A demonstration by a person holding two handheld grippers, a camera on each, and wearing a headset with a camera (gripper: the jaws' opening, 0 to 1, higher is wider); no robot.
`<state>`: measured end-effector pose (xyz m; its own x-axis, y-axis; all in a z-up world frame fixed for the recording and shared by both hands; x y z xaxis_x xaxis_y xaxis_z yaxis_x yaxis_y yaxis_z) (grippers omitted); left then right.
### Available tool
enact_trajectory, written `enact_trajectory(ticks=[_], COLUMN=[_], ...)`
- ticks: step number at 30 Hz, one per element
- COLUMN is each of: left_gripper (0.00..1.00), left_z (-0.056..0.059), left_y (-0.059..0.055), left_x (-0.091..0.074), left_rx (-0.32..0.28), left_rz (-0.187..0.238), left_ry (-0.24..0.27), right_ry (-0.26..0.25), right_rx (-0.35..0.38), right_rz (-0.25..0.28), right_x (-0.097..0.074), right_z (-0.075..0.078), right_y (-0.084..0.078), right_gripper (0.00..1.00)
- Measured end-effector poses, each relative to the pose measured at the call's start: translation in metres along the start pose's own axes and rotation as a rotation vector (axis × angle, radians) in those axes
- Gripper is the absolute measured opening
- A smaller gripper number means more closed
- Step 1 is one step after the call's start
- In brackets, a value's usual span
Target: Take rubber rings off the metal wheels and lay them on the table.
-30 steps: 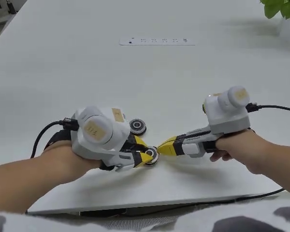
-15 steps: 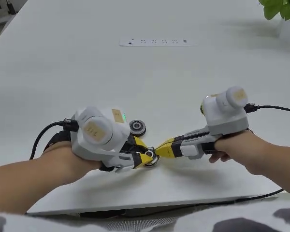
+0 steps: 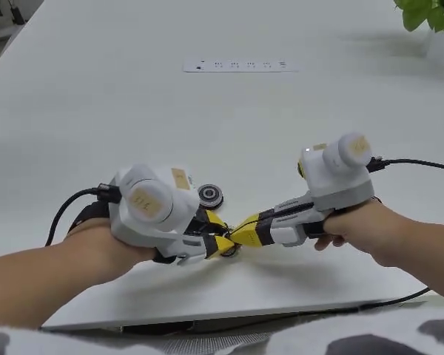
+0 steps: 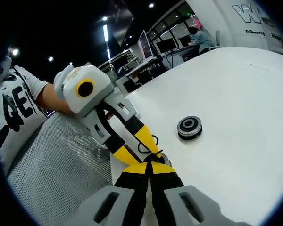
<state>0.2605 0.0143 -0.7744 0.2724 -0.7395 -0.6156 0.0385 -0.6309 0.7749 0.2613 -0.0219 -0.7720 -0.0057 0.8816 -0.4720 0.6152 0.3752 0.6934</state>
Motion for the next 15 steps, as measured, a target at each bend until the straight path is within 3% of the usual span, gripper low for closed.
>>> enact_trajectory(ticks=[6, 15], left_gripper=[0.13, 0.14], left_z=[-0.0012, -0.0011], left_y=[-0.0005, 0.0004], left_x=[0.0001, -0.0021], left_rx=[-0.019, -0.009], left_rz=[0.021, 0.006], left_ry=[-0.006, -0.036], right_ry=[-0.010, -0.013], right_rx=[-0.005, 0.004], right_rz=[0.006, 0.017], right_x=[-0.0017, -0.0040], right_z=[0.0060, 0.0096], right_y=[-0.0007, 0.0002], right_gripper=[0.00, 0.00])
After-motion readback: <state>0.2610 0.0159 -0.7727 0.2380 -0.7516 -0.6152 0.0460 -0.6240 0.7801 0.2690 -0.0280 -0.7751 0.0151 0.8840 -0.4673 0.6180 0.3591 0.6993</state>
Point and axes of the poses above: the centre of the closed fingertips' face, and the gripper's own axes: x roughly forward along the fingers, z roughly to its right, y roughly out of its top, the point moved 3 cm from there along -x, roughly backward along the fingers, and after that the axes turned 7 degrees about x, right-handed, at the moved point
